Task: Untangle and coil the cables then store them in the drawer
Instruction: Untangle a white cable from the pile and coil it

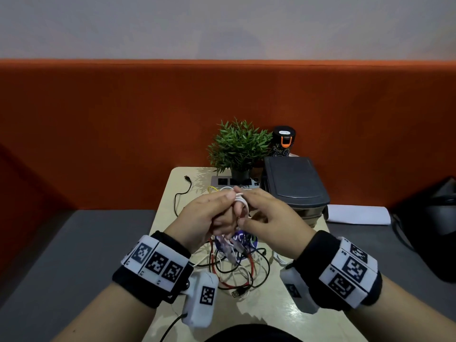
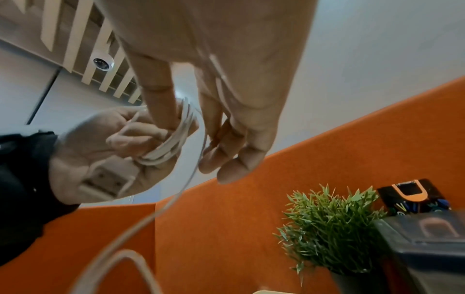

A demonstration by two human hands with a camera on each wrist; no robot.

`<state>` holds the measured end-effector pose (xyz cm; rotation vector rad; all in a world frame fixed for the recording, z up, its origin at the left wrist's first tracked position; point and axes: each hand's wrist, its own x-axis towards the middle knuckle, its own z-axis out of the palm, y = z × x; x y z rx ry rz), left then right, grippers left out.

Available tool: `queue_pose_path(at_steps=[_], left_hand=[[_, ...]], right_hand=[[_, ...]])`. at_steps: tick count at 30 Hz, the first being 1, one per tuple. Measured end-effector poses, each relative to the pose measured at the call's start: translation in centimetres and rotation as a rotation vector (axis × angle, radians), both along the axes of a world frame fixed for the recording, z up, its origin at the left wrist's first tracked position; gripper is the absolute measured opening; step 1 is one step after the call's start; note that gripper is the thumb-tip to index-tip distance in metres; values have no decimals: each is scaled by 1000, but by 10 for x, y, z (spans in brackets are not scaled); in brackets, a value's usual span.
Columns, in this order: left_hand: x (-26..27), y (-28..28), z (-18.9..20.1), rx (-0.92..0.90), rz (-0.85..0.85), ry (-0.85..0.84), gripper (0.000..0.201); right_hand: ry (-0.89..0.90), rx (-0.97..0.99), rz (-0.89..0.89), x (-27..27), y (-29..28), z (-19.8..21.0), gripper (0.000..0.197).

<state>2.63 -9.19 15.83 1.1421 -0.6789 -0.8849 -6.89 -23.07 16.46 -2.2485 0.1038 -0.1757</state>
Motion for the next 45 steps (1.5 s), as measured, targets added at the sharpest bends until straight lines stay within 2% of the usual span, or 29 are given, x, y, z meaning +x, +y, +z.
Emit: queue_pose_path(at_steps=[2,3,9,11,15,18,24,28,30,34,36,42,45], left_hand=[[0,0,1,-12,-25,5,34],[1,0,1,-18,-35,11,33],[4,-3,1,11,8,-86,33],[4,-3,3,63,82,-212,31],[15,-1,1,236,217,-629,31],[20,1,0,311,213,-795,30],[18,2,1,355,193,-969,27],[19,0,0,370,187,-1045,29],[19,0,0,346,204,-1099,28],[15,-2,4,283,251,-1208,24],[11,-3,5,296,267,-1127,26],[5,-1,6,230,138,-606,28],[2,-2,5,202,80,-542,27]], right_hand=[[-67,27,-27,0,1,-2,23],[-80,70,-48,0,2,-3,19],[-88,331,-160,1,0,-3,21],[-104,415,-210,3,-2,-2,17],[-86,468,-229,3,-8,-3,12],[-53,611,-193,1,-4,-4,12],[-19,928,-157,1,-7,-10,24],[26,1096,-92,1,-6,-9,45],[48,1140,-64,0,-8,-5,49],[52,1148,16,-3,-11,2,40],[48,1110,9,-2,-13,4,37],[-18,782,-73,0,-19,0,25],[-26,693,-83,0,-17,-5,29]])
